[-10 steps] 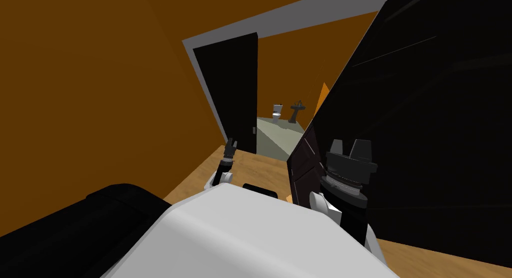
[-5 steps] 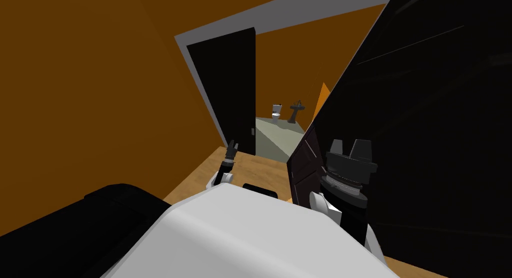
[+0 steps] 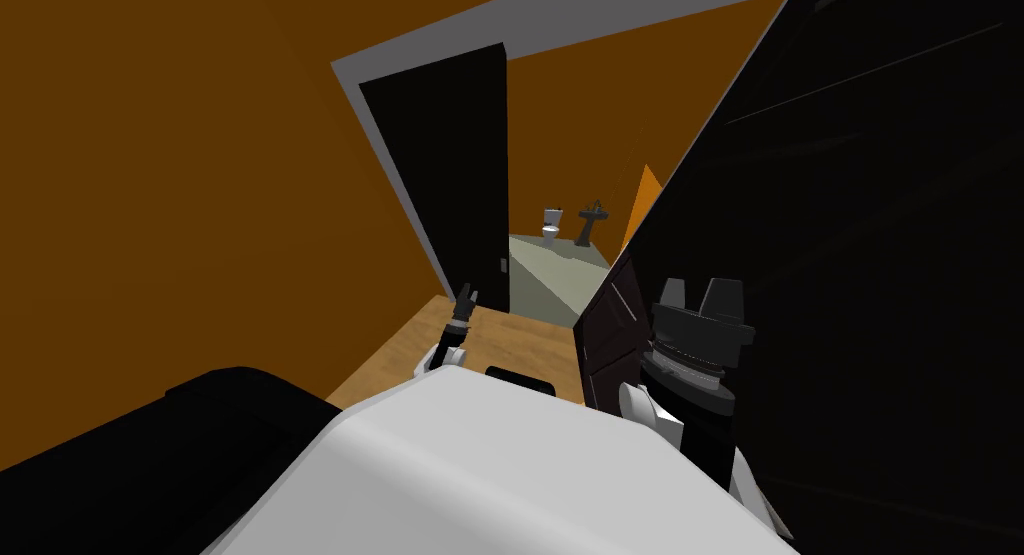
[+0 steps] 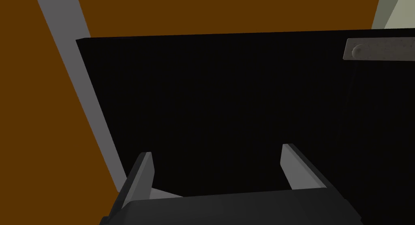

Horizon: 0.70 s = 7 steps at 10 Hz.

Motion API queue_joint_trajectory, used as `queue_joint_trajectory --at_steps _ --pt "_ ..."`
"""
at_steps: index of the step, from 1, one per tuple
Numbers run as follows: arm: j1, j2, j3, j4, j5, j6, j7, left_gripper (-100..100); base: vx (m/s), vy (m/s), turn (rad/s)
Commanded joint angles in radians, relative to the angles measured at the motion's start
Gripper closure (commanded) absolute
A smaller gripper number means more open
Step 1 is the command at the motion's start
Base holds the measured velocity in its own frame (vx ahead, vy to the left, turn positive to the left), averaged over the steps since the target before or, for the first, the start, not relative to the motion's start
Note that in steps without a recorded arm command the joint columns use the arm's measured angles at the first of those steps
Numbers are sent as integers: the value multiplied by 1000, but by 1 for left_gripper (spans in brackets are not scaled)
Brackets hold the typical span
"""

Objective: Pull the door open

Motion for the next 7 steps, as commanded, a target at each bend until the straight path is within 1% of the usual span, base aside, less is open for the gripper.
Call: queue_joint_trajectory --at_steps 1,3,4,7 --pt "-10 5 -3 38 2 -6 7 -100 112 -6 -18" --pt "-22 13 -6 82 5 -11 15 -100 96 -2 -21" --pt "-34 20 -10 125 8 -17 23 -100 142 -8 -48" --pt "-51 31 -14 190 12 -25 35 -100 125 4 -21"
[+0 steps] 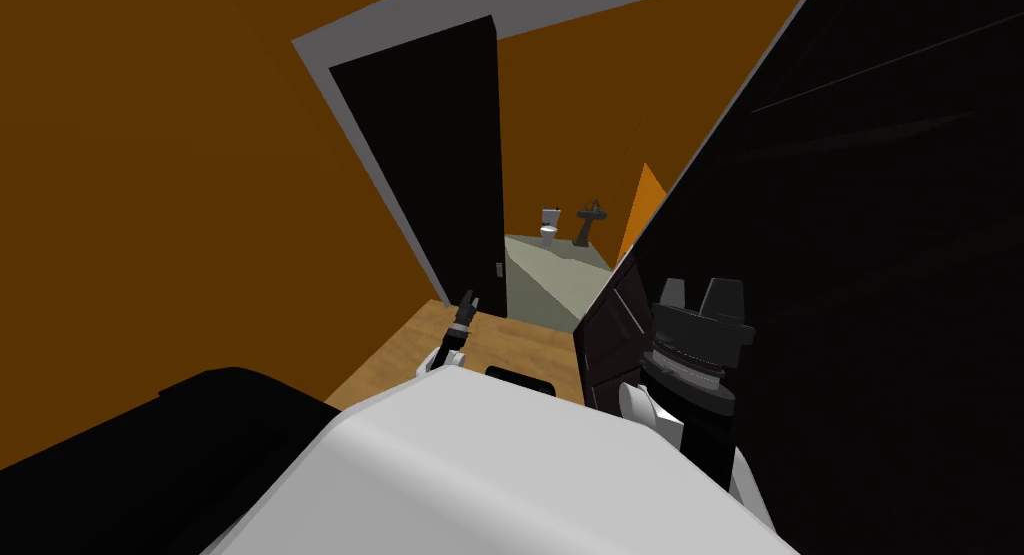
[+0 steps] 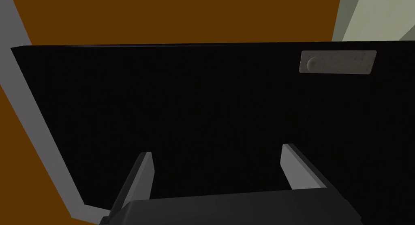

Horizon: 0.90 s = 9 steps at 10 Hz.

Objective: Pull the door open

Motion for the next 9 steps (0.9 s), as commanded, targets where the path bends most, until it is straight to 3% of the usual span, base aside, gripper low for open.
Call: queue_joint_trajectory --at_steps 1,3,9 --pt "-14 7 -2 42 3 -7 8 -100 101 -3 -18" --pt "-31 18 -6 104 7 -15 20 -100 108 -4 -26" --pt "-62 37 -15 222 15 -31 41 -100 112 8 -21"
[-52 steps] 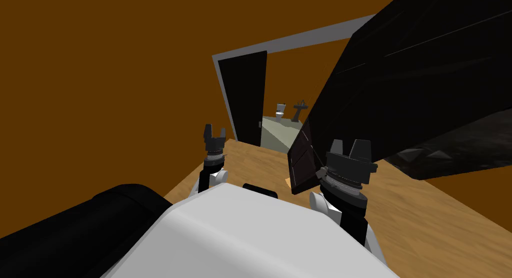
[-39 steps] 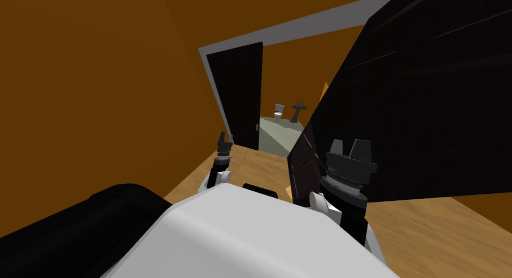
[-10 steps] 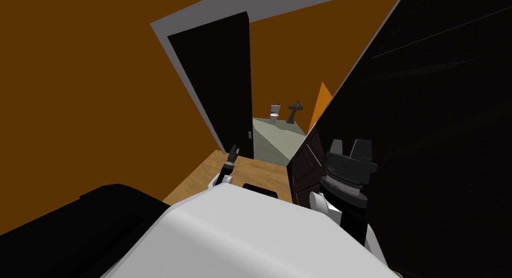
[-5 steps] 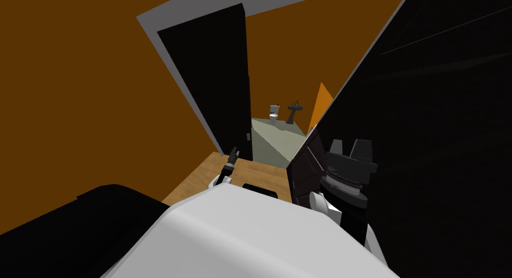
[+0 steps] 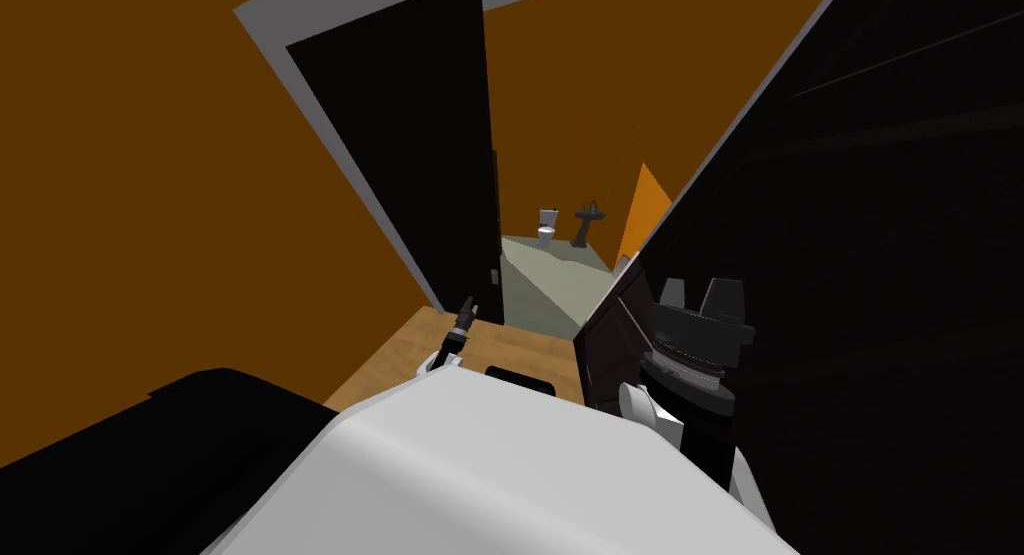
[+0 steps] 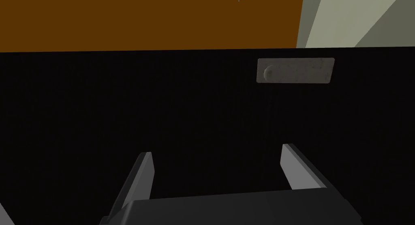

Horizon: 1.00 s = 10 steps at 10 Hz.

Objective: Pull the door open

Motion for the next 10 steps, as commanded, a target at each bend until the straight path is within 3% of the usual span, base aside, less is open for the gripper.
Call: queue_joint_trajectory --at_steps 1,10 --pt "-10 5 -2 37 2 -9 6 -100 99 -8 -20" --pt "-60 34 -16 222 14 -32 41 -100 121 6 -20"
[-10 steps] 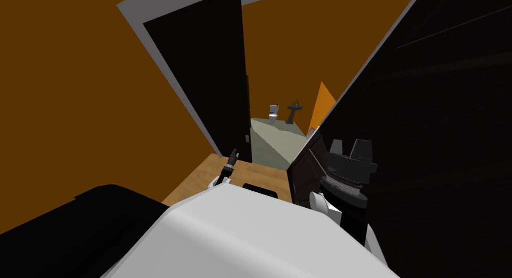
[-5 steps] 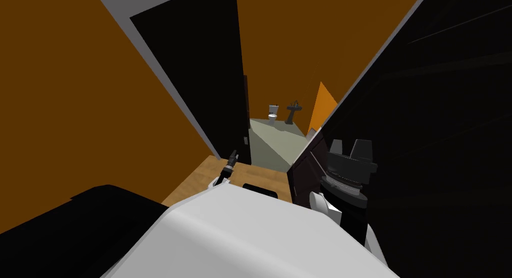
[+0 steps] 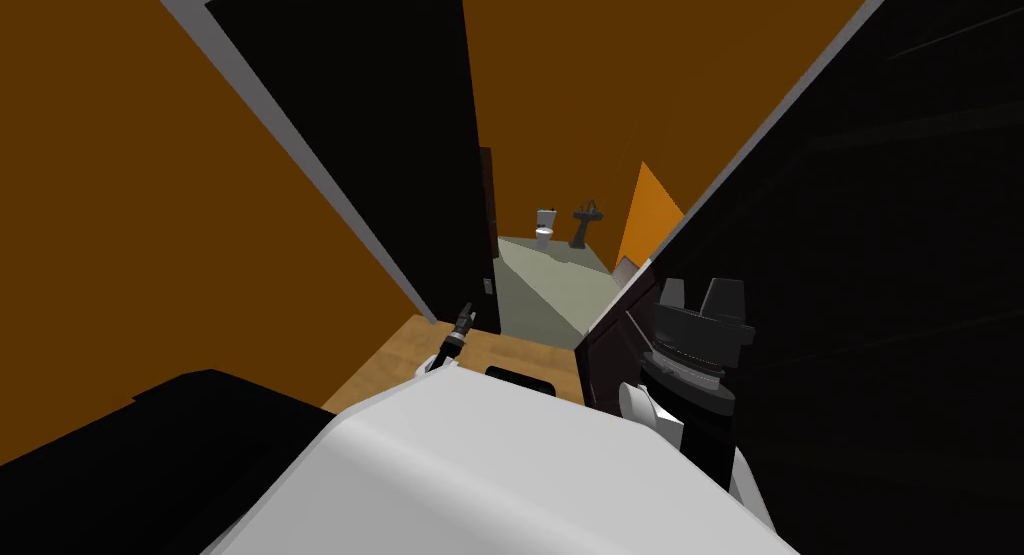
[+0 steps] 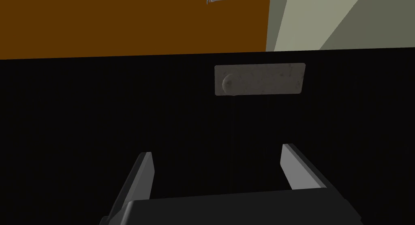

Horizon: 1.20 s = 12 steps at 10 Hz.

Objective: Pull the door open

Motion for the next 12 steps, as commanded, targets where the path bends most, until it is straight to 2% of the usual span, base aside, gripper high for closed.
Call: queue_joint_trajectory --at_steps 1,5,7,12 --pt "-4 4 -2 28 1 -8 6 -100 124 3 -16" --pt "-22 15 -7 95 6 -17 18 -100 117 11 -15" --pt "-25 15 -7 99 6 -16 18 -100 75 5 -7" --pt "-34 42 38 176 28 -60 46 -100 182 -5 -132"
